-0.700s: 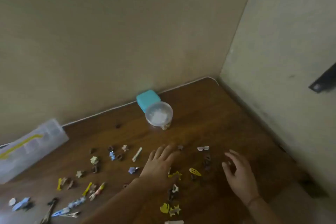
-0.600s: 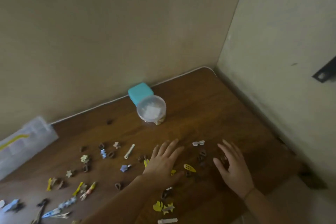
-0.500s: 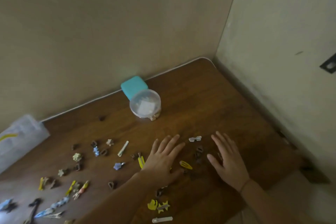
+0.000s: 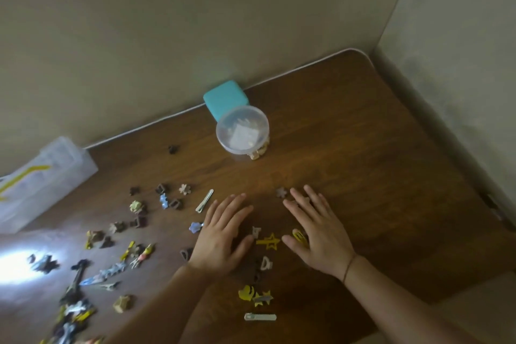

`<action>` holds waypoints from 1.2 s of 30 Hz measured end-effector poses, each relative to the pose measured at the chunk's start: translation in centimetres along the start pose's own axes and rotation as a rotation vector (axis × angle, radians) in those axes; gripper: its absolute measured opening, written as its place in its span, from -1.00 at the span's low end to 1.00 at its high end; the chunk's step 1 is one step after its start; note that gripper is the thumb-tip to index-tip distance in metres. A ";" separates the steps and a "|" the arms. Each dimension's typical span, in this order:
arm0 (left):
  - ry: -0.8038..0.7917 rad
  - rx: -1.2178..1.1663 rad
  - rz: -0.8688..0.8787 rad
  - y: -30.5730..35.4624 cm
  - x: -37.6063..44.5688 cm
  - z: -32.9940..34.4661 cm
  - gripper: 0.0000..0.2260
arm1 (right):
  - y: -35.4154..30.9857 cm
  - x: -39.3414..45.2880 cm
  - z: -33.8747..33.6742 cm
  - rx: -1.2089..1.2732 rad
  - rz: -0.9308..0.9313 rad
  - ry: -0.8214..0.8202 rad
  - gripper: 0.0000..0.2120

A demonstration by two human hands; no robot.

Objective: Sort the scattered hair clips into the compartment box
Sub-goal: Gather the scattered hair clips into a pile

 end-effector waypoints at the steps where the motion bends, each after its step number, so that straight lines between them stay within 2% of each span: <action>1: 0.003 0.004 -0.015 -0.7 -0.9 -0.2 -0.52 | -1.2 0.1 0.4 0.014 -0.031 -0.004 -0.33; 4: 0.005 0.024 -0.024 -1.9 -3.3 -0.5 -0.49 | -5.4 0.0 2.3 0.047 -0.118 -0.031 -0.35; 9: 0.034 0.006 0.029 -2.0 -4.9 -1.1 -0.50 | -10.3 0.1 4.1 0.127 -0.142 -0.017 -0.41; 11: 0.047 0.007 0.042 -2.1 -5.2 -1.6 -0.51 | -9.7 0.7 2.5 0.186 -0.145 0.088 -0.47; 14: 0.096 0.039 0.008 -2.8 -5.6 -2.9 -0.55 | -5.8 3.1 -0.2 0.232 -0.020 0.211 -0.45; 16: 0.118 0.062 -0.041 -3.7 -6.1 -3.6 -0.54 | -4.2 4.9 -0.5 0.210 0.022 0.149 -0.37; 20: 0.048 0.102 -0.126 -5.3 -7.7 -3.0 -0.46 | -6.3 5.5 1.9 0.084 -0.112 -0.030 -0.28; 25: -0.015 0.045 -0.086 -5.5 -9.1 -1.9 -0.45 | -11.0 2.3 4.6 0.079 -0.196 -0.102 -0.30; 28: -0.037 0.011 -0.033 -5.2 -10.1 -1.2 -0.45 | -13.5 0.8 5.8 0.105 -0.224 -0.120 -0.32; 31: 0.009 0.014 -0.019 -5.6 -10.0 -1.8 -0.47 | -13.6 1.4 4.9 0.183 -0.207 -0.061 -0.36; 34: 0.095 0.002 -0.097 -7.1 -7.8 -3.8 -0.44 | -12.5 5.2 2.3 0.238 -0.170 0.001 -0.37; 36: 0.104 0.016 -0.158 -8.0 -5.8 -4.5 -0.39 | -12.9 8.5 1.7 0.182 -0.221 -0.060 -0.34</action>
Point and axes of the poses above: each hand's wrist, its own x-axis towards the middle knuckle, its own z-axis out of the palm, y = z × x, the point moved 8 cm from there along x, towards the middle knuckle
